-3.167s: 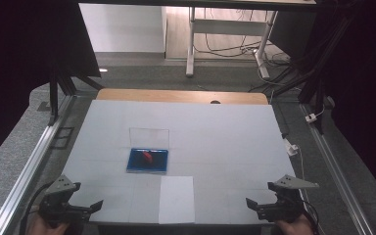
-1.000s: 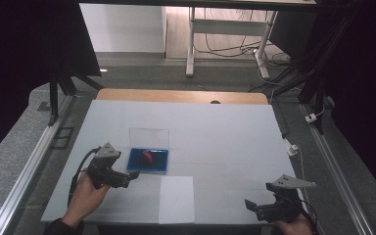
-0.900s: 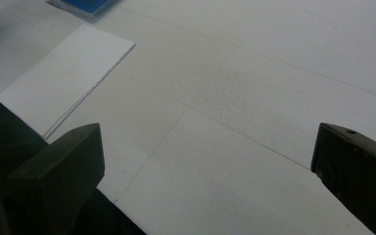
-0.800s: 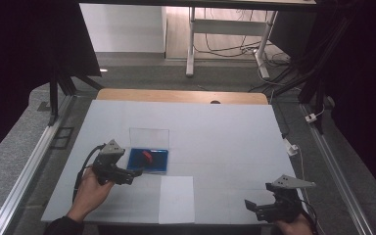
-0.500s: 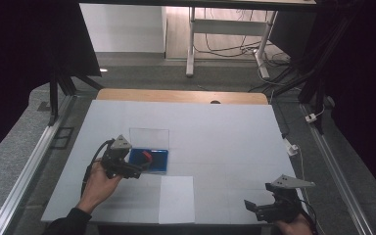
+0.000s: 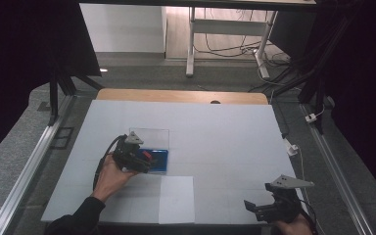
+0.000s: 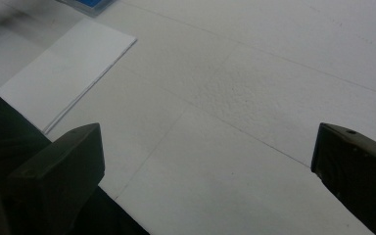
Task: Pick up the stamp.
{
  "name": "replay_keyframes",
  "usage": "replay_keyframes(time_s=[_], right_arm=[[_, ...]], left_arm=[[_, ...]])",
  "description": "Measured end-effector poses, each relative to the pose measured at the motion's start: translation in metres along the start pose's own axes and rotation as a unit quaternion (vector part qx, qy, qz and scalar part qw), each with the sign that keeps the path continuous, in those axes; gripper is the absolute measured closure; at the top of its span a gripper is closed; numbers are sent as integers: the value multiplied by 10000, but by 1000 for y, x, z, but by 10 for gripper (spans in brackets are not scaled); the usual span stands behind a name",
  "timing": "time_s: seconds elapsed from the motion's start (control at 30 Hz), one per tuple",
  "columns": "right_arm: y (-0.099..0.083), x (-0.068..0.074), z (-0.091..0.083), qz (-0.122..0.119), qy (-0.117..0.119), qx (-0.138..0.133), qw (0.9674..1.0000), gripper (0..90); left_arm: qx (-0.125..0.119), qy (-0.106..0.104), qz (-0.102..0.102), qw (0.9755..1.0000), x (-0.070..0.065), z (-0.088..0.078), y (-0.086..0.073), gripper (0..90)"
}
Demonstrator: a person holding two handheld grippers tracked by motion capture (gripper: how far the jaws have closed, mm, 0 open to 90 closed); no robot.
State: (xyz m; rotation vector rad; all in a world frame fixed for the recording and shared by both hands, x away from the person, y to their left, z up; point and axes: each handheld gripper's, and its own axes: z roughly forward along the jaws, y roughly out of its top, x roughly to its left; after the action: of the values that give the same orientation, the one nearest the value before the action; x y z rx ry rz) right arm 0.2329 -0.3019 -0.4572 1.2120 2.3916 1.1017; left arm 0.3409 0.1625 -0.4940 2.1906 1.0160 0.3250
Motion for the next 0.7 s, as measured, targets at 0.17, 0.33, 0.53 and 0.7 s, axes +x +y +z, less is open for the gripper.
replay_keyframes(time_s=[0.17, 0.33, 0.53, 0.7], right_arm=[[0, 0, 0, -1, -12, 4, 10000, 0], [0, 0, 1, -3, -5, 9, 10000, 0], [0, 1, 1, -7, 14, 34, 10000, 0], [0, 0, 1, -22, 30, 54, 10000, 0]], left_arm=[[147, 166, 91, 9997, 1, 4, -1, 124], [240, 129, 223, 9994, 1, 5, -2, 324], [314, 96, 244, 9992, 0, 5, -2, 497], [339, 89, 166, 9992, 1, 4, -1, 575]])
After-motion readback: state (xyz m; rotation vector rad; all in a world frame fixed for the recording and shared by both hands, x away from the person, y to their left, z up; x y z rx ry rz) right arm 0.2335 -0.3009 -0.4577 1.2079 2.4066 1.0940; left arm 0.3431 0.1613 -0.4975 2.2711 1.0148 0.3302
